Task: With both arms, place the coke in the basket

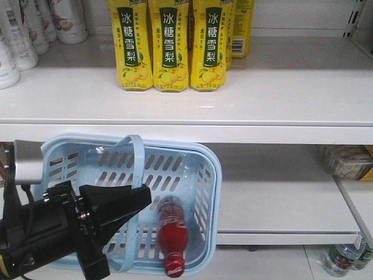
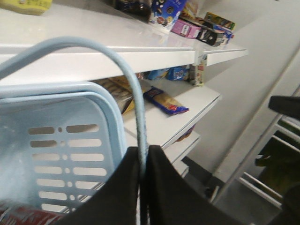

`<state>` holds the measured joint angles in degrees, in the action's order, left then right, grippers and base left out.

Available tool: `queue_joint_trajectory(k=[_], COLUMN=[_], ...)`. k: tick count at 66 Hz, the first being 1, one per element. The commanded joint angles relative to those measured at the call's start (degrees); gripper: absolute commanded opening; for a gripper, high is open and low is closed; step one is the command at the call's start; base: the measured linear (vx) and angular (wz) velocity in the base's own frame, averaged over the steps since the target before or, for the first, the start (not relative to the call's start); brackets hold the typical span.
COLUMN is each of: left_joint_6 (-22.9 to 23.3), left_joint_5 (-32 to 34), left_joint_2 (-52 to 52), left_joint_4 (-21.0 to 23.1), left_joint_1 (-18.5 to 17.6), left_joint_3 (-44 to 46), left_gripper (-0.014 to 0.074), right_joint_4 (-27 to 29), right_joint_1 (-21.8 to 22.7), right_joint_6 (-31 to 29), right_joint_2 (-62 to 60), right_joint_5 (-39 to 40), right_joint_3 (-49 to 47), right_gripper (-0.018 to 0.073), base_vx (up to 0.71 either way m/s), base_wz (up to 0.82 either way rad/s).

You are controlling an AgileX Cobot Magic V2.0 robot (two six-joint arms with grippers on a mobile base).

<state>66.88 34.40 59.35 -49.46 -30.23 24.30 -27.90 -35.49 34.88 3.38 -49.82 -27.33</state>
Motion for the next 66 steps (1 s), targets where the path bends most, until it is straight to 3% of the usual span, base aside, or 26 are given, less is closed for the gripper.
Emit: queue_joint_trajectory(k=[1,22,36,44,52,60,66], left_joint_6=[-5.1,-7.9,-8.0,-11.5,-14.8,-14.8,-14.8], left_joint_5=[0.1,-10.0,-15.5,-18.9,-20.6,-20.7,-21.2], left_joint_2=[-3.7,-14.0,-20.4,-23.6,-26.3,-28.7,-30.6], left_joint_4=[8.3,13.9,14.1,15.5,15.7,16.0,19.7], left_joint_1=[0.7,0.7,0.7,0.7,0.7,0.7,0.7], left_joint_3=[0.1,-3.7,-5.9,-8.3,-12.0,-16.9,-20.3], left_gripper=[-0.0006,-0.0006,-0.0006,-0.0006,-0.0006,-0.0006,-0.0006], right_joint_4=[-2.1,-2.1,-2.1,-2.1,-2.1,-2.1,-2.1], right_joint_1=[0.0,0.0,0.0,0.0,0.0,0.0,0.0], right_joint_6=[-0.3,-0.3,-0.3,-0.3,-0.3,-0.3,-0.3], right_joint_2=[1.0,1.0,1.0,1.0,1.0,1.0,1.0], right_joint_5=[3.9,3.9,3.9,3.9,3.9,3.9,3.9], right_joint_3=[-1.2,-1.2,-1.2,-1.2,-1.2,-1.2,-1.2], right_gripper=[-0.0008,-0.0008,-0.0008,-0.0008,-0.0008,-0.0008,-0.0008], base_vx=[0.00,0.00,0.00,0.00,0.00,0.00,0.00], base_wz=[0.00,0.00,0.00,0.00,0.00,0.00,0.00])
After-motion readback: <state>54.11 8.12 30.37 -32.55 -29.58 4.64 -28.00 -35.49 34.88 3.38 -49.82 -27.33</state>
